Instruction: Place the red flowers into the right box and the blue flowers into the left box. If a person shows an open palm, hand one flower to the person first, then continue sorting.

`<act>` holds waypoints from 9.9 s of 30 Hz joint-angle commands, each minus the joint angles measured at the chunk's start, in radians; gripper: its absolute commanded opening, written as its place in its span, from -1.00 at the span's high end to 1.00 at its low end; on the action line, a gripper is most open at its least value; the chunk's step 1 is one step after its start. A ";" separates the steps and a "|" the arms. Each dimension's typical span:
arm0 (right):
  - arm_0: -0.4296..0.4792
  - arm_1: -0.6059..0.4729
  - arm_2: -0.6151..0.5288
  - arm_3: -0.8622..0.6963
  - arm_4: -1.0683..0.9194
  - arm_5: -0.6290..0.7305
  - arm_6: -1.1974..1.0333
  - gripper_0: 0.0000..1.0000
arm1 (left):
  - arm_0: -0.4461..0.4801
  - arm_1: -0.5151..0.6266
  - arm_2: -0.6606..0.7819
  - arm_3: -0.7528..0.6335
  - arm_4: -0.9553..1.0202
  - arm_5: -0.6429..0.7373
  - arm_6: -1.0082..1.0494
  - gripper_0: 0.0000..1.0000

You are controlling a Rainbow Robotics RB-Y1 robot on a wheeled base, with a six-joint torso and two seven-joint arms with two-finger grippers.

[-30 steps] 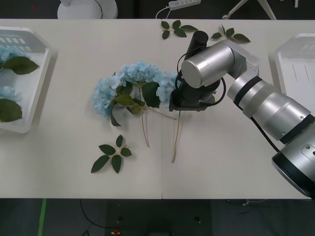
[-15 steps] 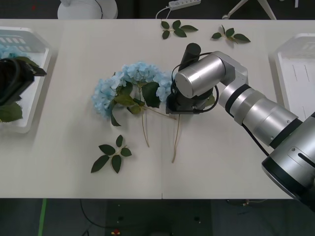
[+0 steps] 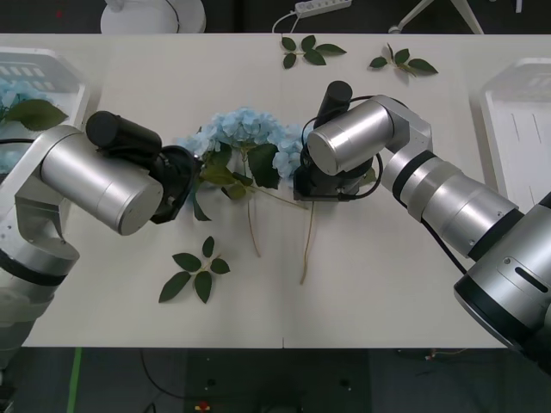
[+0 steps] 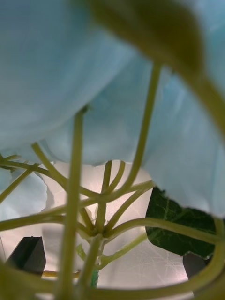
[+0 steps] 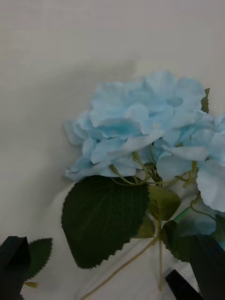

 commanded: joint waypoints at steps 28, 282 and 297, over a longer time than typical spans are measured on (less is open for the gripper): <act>-0.050 -0.060 -0.028 0.011 -0.010 -0.044 0.212 1.00 | -0.511 -0.129 -0.273 0.761 0.186 -0.077 -0.085 -1.00; -0.113 -0.187 -0.217 -0.501 -0.998 -0.363 1.226 -0.50 | 0.129 0.025 0.155 0.011 -0.044 -0.893 -0.965 1.00; -0.113 -0.380 -0.209 -0.544 -1.059 -0.162 1.303 -0.54 | 0.242 0.445 0.543 0.011 0.234 -0.354 -0.974 1.00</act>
